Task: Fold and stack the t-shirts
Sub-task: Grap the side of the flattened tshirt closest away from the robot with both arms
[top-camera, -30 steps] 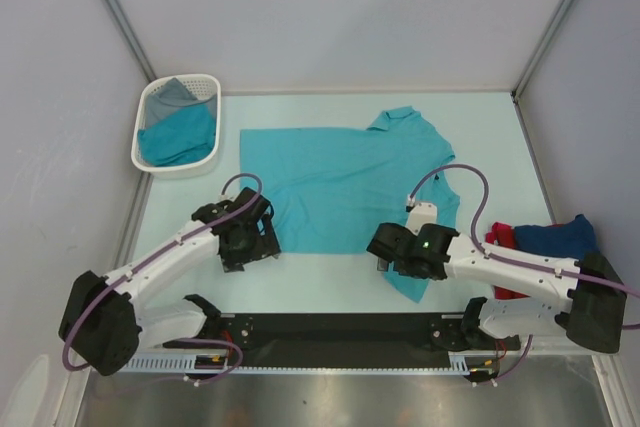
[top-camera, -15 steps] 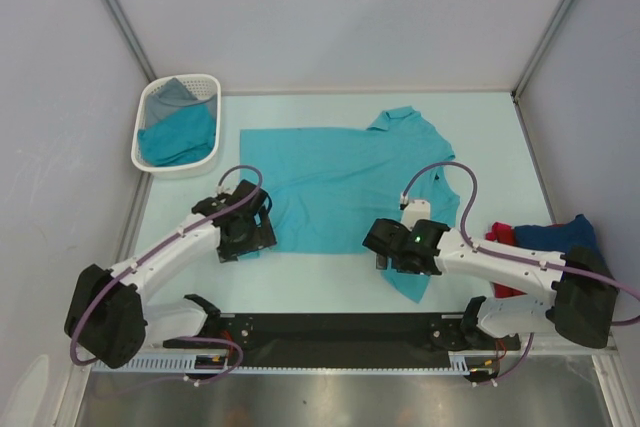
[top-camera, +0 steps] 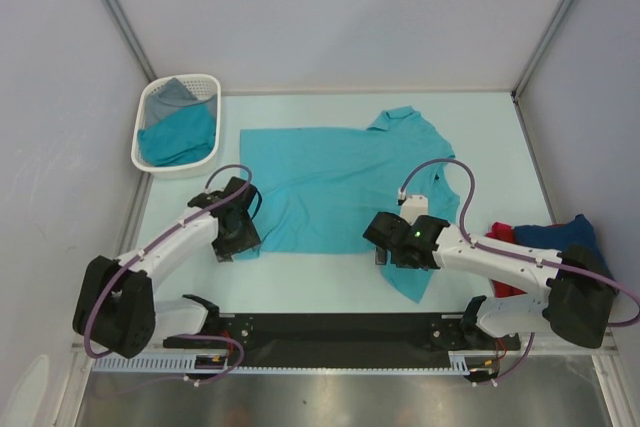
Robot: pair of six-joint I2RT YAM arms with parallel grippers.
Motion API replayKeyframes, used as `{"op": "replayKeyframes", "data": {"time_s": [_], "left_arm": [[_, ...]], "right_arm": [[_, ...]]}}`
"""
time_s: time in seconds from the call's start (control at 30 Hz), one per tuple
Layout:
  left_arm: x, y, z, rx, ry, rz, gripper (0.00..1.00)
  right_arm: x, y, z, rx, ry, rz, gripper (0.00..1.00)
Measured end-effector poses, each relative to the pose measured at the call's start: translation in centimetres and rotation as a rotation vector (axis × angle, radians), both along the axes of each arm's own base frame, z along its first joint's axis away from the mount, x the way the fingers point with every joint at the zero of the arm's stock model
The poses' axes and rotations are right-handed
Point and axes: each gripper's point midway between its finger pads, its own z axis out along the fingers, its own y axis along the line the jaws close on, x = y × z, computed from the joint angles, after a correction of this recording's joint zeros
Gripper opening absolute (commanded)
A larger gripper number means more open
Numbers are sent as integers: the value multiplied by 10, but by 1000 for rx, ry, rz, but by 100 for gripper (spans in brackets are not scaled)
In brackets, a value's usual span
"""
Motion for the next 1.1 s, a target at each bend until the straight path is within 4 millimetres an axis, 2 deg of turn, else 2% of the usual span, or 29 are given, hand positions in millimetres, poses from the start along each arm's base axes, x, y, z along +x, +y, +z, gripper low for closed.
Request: {"op": "replayKeyframes", "data": {"time_s": [0.43, 0.63, 0.9, 1.1], "left_arm": [[-22, 11, -28, 16, 112, 67, 58], [-15, 9, -31, 14, 109, 49, 59], [11, 3, -14, 5, 35, 19, 59], [17, 2, -10, 6, 20, 12, 59]], "right_arm": [[3, 1, -3, 5, 9, 24, 100], [1, -2, -7, -5, 20, 31, 100], [0, -7, -13, -9, 34, 30, 100], [2, -8, -14, -2, 39, 29, 100]]}}
